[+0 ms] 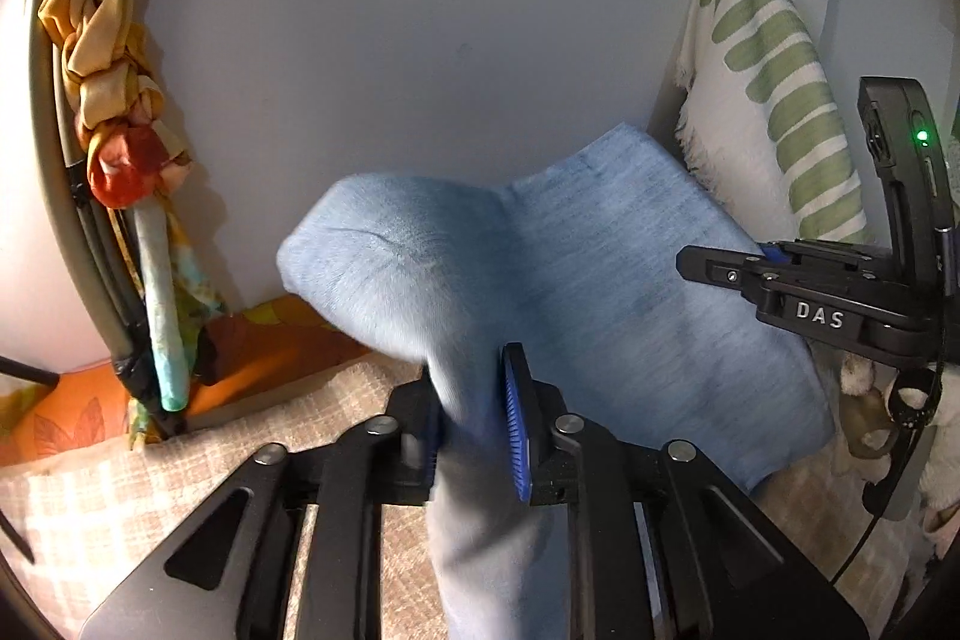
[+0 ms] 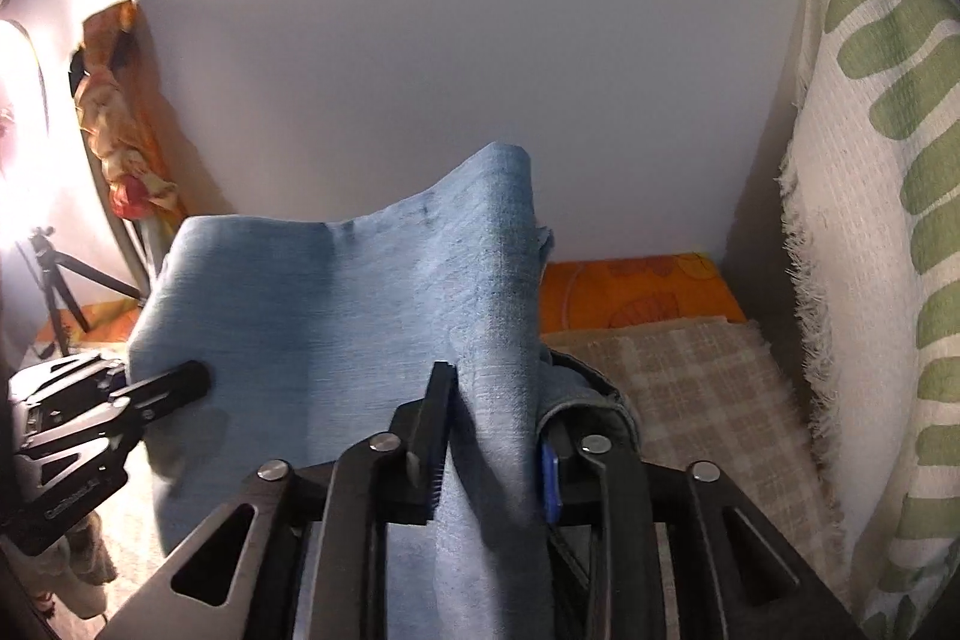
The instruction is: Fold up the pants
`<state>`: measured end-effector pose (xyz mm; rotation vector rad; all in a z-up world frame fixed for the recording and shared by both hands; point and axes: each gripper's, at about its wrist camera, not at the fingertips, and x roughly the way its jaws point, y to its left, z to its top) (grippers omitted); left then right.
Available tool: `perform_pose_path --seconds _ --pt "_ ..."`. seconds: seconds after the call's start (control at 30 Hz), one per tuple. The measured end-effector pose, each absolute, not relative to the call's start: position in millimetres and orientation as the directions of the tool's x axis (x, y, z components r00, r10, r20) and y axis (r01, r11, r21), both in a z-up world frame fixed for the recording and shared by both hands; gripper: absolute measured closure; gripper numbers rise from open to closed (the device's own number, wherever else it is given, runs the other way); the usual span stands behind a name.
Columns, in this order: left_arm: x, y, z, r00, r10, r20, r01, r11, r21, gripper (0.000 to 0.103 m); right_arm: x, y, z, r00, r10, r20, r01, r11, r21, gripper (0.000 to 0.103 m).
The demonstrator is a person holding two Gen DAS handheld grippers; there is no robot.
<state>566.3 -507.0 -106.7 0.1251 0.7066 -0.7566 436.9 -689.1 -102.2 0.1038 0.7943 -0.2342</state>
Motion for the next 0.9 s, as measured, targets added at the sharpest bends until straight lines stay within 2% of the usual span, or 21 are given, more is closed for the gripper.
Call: perform_pose_path --seconds 0.03,0.1,0.13,0.2,0.3,0.33,0.8,0.9 --pt "565.5 -506.8 -106.7 0.516 -0.578 -0.632 0.664 0.736 -0.132 0.083 436.8 -688.9 -104.3 0.667 -0.185 -0.722 0.257 0.966 -0.01 0.069" --pt "564.4 -502.0 -106.6 0.52 -0.577 -0.63 0.662 0.738 -0.129 0.066 435.0 -690.0 -106.2 0.653 -0.208 -0.728 0.273 0.962 -0.029 0.065" --pt "563.5 -498.8 -105.5 0.524 -0.577 -0.626 0.66 0.74 -0.129 0.053 432.9 -690.6 -107.3 0.646 -0.224 -0.73 0.286 0.957 -0.04 0.063" --pt "561.6 -493.6 -102.7 0.529 -0.577 -0.622 0.656 0.743 -0.131 0.052 428.2 -692.4 -105.9 0.65 -0.229 -0.725 0.294 0.955 -0.039 0.06" --pt "559.2 -488.6 -97.4 0.523 -0.581 -0.624 0.654 0.743 -0.144 0.052 420.7 -692.3 -100.3 0.658 -0.243 -0.713 0.31 0.95 -0.037 0.044" --pt "557.3 -487.2 -94.9 0.521 -0.581 -0.625 0.654 0.743 -0.146 0.052 418.0 -690.8 -97.9 0.663 -0.245 -0.707 0.311 0.95 -0.038 0.043" --pt "513.9 -460.8 -59.7 0.529 -0.601 -0.598 0.663 0.733 -0.151 0.045 361.7 -666.5 -61.3 0.695 -0.272 -0.666 0.328 0.944 -0.043 0.033" --pt "500.0 -455.3 -48.7 0.541 -0.602 -0.587 0.665 0.734 -0.14 0.039 345.9 -659.4 -48.6 0.705 -0.272 -0.655 0.33 0.943 -0.036 0.031"
